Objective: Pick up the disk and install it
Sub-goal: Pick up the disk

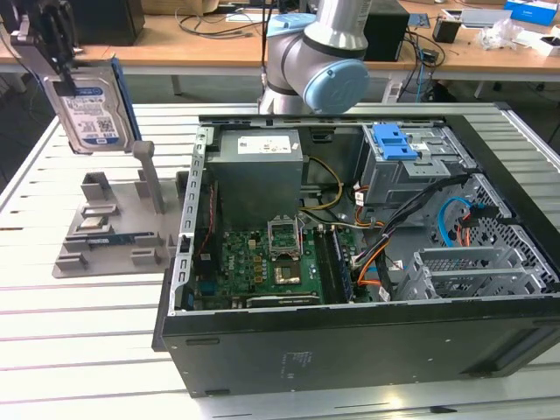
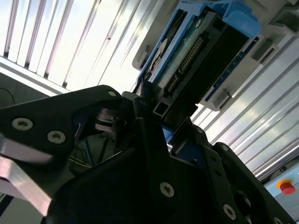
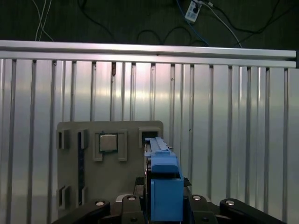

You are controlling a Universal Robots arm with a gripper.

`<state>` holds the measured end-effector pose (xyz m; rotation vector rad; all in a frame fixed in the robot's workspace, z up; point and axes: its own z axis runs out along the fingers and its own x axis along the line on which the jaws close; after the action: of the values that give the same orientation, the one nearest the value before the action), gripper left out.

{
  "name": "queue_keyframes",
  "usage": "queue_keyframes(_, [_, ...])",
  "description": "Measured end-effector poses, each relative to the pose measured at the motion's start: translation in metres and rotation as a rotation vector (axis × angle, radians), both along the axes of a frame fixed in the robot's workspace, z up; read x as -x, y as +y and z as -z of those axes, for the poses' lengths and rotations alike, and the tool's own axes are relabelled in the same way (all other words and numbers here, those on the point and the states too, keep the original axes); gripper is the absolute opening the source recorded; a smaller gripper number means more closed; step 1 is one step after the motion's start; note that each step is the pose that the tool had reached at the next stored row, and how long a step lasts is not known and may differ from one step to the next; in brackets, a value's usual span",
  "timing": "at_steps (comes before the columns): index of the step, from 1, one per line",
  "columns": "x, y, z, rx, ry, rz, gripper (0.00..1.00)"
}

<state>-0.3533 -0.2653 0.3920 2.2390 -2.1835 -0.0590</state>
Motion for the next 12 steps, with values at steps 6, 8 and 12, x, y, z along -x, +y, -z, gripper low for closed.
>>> queue_keyframes(6, [0.000,0.0000,-0.0187,0.0000,0.0001,0.000,0.36])
queue_keyframes(8, [0.000,0.0000,-0.0331,0.0000,0.0001,0.000,0.36])
queue_keyframes(12, [0.000,0.0001,-0.0645,-0.0003,0.0001,0.000,0.36])
